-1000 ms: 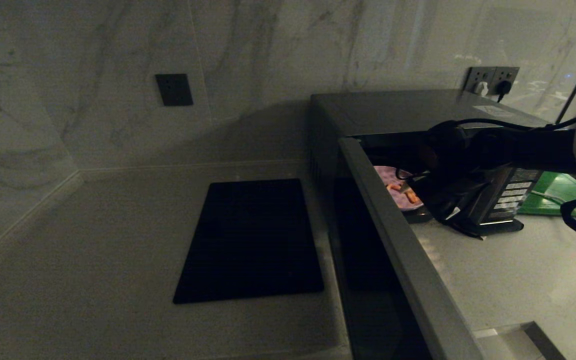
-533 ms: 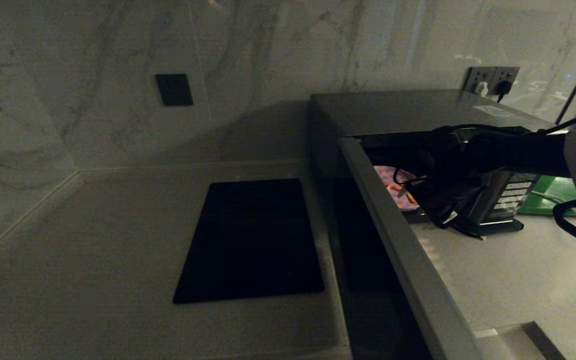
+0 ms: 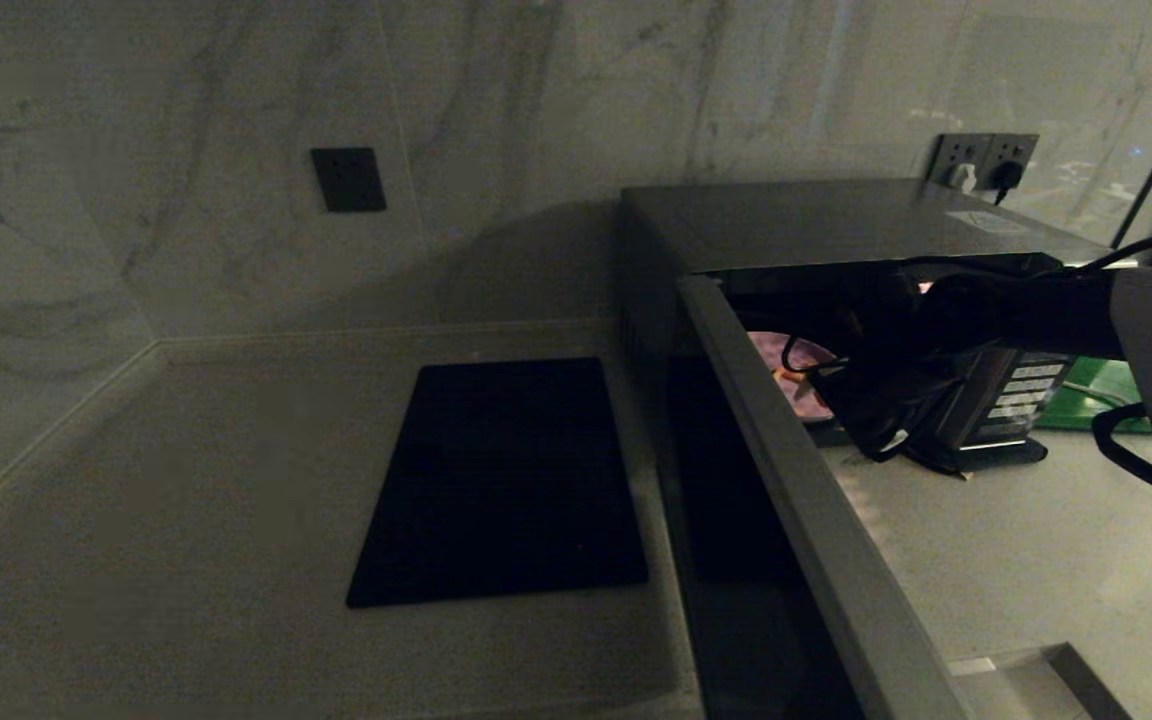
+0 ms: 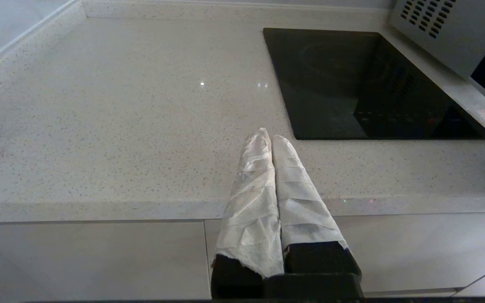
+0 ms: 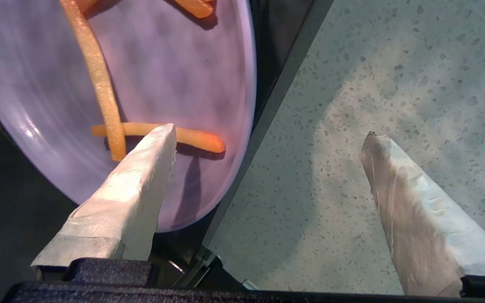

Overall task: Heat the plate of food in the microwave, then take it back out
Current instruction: Take the plate out of the microwave

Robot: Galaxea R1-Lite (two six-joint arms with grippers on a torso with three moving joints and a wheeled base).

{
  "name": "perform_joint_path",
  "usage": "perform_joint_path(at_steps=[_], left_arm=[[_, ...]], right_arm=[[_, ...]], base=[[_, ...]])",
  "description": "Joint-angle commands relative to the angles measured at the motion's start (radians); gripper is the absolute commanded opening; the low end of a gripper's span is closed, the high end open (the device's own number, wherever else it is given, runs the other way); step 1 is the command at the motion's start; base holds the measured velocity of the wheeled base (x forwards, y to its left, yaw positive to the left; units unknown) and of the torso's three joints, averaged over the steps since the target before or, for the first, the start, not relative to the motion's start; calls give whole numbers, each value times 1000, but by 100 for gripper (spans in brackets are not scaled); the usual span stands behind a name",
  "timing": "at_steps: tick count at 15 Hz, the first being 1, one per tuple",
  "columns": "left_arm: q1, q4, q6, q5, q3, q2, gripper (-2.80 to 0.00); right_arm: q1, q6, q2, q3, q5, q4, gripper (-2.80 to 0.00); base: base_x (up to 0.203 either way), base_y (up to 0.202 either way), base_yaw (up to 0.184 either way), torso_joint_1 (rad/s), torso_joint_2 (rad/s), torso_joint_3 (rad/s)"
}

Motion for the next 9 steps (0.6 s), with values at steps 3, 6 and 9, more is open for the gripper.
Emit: perform_joint_path(at_steps=[3, 6, 9], left_arm=[[0, -1, 0, 1, 0, 2, -280], [0, -1, 0, 1, 0, 1, -280], [0, -1, 0, 1, 0, 2, -280]], right_arm=[[-1, 7, 13, 1, -4, 4, 0], [-1, 7, 19, 1, -10, 4, 0], [1, 7, 25, 1, -10, 6, 0]], base=[[0, 0, 0, 0, 0, 0], [0, 0, 0, 0, 0, 0], [0, 0, 0, 0, 0, 0]])
